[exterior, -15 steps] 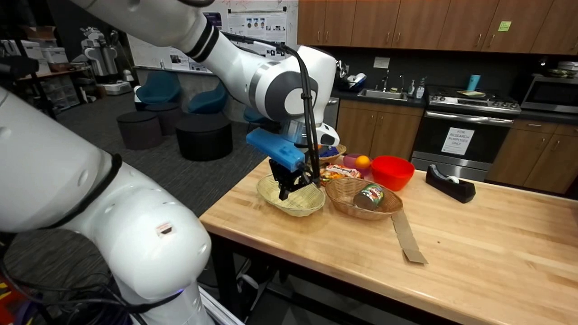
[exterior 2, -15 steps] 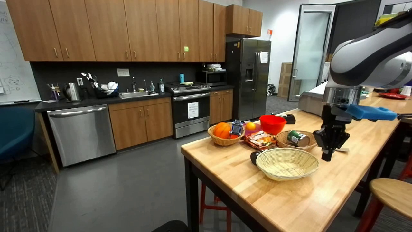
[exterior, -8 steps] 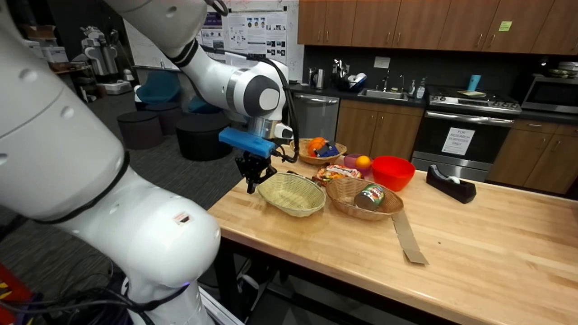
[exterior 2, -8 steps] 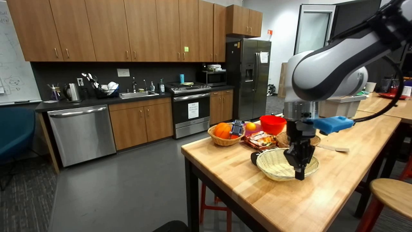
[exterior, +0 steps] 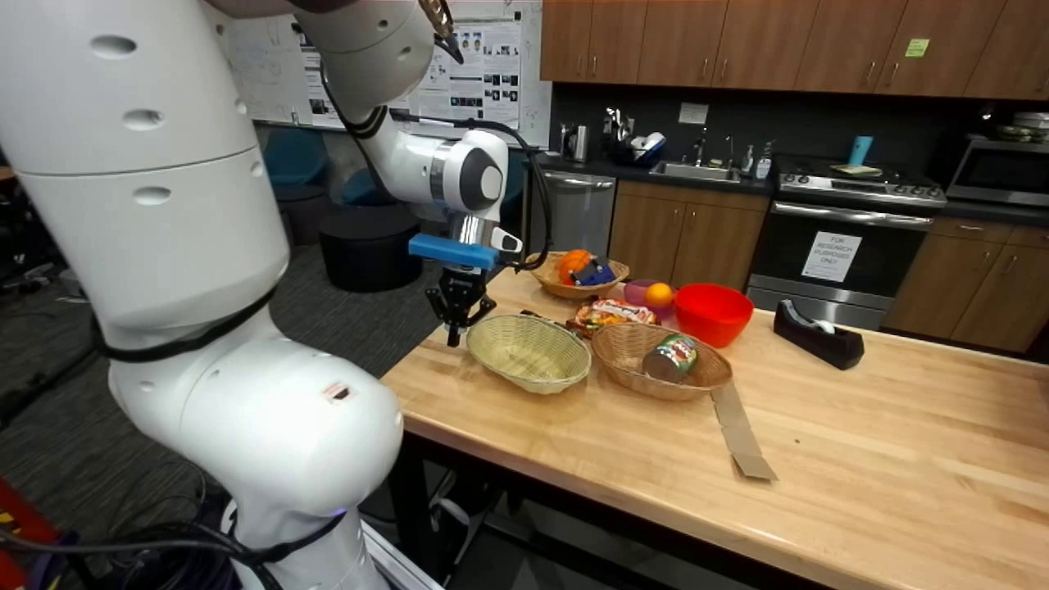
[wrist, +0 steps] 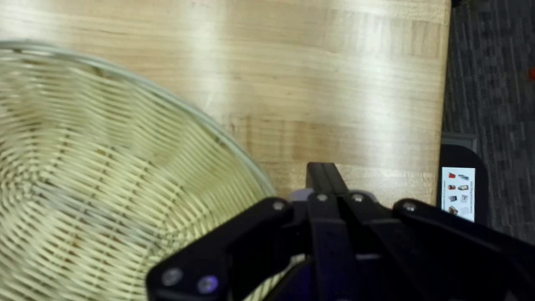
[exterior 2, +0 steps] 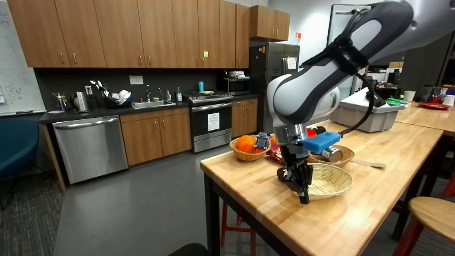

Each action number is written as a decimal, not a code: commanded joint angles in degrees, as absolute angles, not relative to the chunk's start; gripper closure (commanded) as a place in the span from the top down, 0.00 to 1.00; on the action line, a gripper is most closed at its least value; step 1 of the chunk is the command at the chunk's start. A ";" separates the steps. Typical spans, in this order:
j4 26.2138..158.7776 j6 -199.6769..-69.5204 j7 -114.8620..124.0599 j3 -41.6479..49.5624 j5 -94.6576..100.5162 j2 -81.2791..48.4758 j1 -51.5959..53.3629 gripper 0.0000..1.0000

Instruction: Move the left basket to the right

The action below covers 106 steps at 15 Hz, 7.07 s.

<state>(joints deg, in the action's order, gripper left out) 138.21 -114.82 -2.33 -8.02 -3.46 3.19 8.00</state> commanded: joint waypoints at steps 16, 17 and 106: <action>136.75 -111.28 1.28 -2.13 -0.72 7.44 1.98 0.00; 137.22 -111.36 1.34 -1.76 -0.68 7.99 1.57 0.00; 137.59 -111.89 -4.20 -2.09 4.02 8.38 2.18 0.00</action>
